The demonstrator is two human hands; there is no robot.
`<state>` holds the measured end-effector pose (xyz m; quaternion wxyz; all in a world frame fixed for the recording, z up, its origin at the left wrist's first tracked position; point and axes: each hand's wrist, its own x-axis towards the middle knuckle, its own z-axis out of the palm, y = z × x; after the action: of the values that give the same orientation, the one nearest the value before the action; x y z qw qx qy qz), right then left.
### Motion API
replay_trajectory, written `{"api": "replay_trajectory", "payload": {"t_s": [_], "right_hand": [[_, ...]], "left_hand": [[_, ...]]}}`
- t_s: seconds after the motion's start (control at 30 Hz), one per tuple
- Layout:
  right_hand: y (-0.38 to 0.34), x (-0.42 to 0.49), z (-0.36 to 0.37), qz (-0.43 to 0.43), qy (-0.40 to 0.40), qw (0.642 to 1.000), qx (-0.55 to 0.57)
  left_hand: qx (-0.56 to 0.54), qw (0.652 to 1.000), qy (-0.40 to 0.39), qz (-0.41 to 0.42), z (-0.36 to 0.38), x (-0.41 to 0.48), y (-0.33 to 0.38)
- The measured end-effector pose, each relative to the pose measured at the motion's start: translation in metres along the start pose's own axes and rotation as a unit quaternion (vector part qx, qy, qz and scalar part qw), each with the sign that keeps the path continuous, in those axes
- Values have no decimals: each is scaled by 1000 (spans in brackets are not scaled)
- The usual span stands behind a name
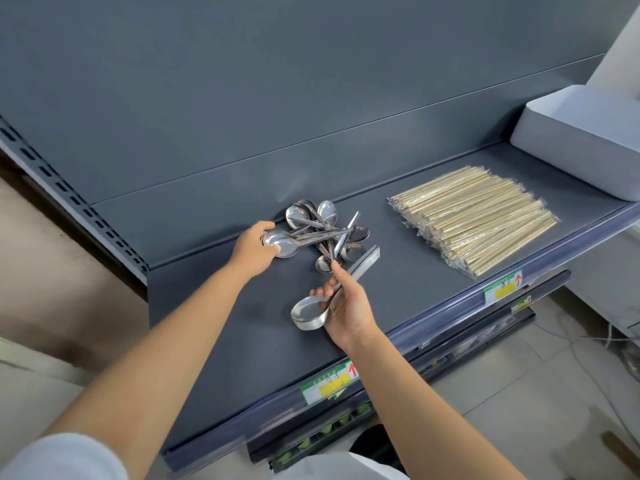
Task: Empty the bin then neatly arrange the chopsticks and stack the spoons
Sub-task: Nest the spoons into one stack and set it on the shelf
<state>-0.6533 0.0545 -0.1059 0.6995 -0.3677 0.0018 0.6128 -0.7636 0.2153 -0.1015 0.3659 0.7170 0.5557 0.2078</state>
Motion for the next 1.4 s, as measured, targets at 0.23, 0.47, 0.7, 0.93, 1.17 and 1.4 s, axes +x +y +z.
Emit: {"api": "replay_trajectory", "payload": {"t_s": [0.23, 0.47, 0.7, 0.93, 1.17, 1.4], "right_hand": [[2, 3, -1, -2, -1, 1000, -26], [2, 2, -2, 0, -7, 999, -45], [3, 2, -1, 2, 1, 999, -45], [3, 4, -2, 14, -21, 998, -51], [5, 4, -1, -24, -12, 996, -80], [2, -1, -1, -21, -15, 999, -36]], "left_hand": [[-139, 989, -40, -44, -11, -18, -1], [-184, 974, -92, -91, -39, -59, -20], [-267, 941, -144, -152, -54, -87, -28], [-400, 883, -139, -203, -49, -113, -26], [-362, 905, -188, -123, -15, -134, 8], [-260, 956, -125, -59, 0, -139, 16]]}}
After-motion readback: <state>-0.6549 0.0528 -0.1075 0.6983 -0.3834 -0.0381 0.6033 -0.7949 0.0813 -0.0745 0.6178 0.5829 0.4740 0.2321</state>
